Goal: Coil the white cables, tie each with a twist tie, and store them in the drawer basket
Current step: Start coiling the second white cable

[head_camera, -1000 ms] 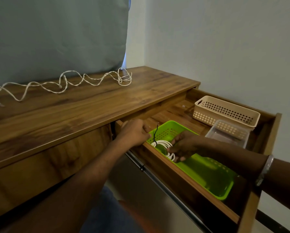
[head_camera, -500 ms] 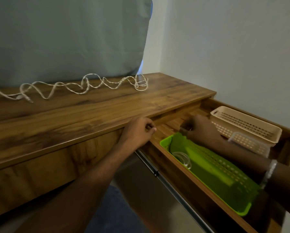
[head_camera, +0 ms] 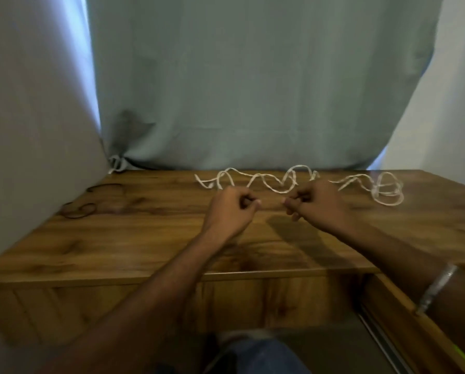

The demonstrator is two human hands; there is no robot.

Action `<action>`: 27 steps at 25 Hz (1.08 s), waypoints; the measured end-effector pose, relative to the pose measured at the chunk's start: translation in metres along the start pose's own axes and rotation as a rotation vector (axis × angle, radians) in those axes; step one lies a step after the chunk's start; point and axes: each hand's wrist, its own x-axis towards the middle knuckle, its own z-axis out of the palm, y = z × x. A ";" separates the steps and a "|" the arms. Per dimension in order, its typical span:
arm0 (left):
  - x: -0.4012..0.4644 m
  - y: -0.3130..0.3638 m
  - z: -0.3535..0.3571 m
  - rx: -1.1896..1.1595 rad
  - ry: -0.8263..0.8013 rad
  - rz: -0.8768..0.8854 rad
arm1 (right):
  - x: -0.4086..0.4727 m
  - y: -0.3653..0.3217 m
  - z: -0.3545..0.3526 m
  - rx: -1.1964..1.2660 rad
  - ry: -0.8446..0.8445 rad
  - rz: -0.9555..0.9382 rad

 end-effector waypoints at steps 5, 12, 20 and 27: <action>0.028 -0.071 -0.017 -0.030 -0.039 -0.282 | 0.072 -0.009 0.084 -0.036 0.099 -0.151; 0.130 -0.120 0.022 -0.220 0.113 -0.444 | 0.163 0.045 0.124 -0.296 0.005 -0.229; 0.145 -0.151 0.023 -0.670 0.210 -0.409 | 0.175 0.085 0.130 -0.028 -0.150 -0.241; 0.131 -0.133 0.007 -0.768 0.177 -0.318 | 0.155 0.047 0.128 0.077 -0.165 -0.386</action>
